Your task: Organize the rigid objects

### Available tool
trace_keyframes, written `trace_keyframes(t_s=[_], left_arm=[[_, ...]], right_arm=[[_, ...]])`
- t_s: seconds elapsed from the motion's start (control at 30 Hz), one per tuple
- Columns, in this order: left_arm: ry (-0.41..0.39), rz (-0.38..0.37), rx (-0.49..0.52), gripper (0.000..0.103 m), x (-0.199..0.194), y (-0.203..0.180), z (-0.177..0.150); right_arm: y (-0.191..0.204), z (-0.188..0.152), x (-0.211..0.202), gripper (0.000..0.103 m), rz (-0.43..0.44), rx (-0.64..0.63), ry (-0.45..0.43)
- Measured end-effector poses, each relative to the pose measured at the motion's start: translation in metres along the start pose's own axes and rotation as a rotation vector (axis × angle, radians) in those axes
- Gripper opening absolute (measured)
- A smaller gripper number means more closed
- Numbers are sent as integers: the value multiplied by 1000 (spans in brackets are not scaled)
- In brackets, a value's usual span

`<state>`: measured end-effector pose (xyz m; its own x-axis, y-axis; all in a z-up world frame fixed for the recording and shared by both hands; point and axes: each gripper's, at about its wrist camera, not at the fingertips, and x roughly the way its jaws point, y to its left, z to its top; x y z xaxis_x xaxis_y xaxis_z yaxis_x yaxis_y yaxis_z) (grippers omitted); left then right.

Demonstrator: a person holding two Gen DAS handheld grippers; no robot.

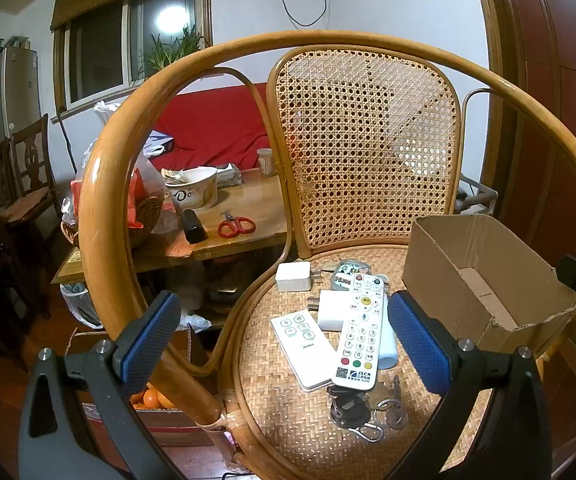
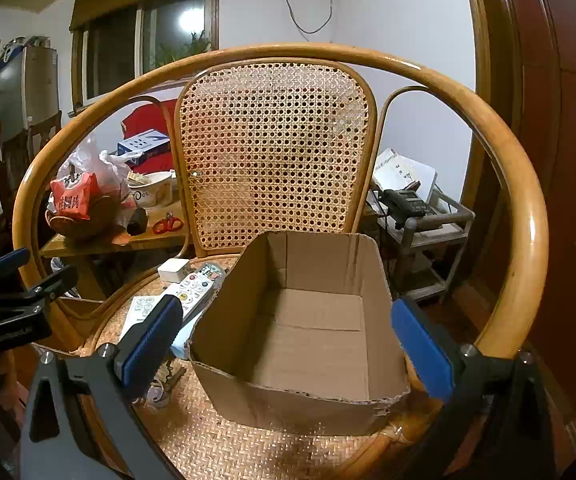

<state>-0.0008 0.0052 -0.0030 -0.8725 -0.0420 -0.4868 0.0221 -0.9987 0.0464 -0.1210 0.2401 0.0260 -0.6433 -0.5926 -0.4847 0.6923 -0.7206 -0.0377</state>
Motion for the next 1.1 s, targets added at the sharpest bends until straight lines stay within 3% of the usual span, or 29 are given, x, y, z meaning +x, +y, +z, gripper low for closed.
trace_keyframes(t_s=[1.1], left_arm=[[20,18,3,102,2,-3,1]], right_arm=[[0,1,-6,103,22,17,-15]])
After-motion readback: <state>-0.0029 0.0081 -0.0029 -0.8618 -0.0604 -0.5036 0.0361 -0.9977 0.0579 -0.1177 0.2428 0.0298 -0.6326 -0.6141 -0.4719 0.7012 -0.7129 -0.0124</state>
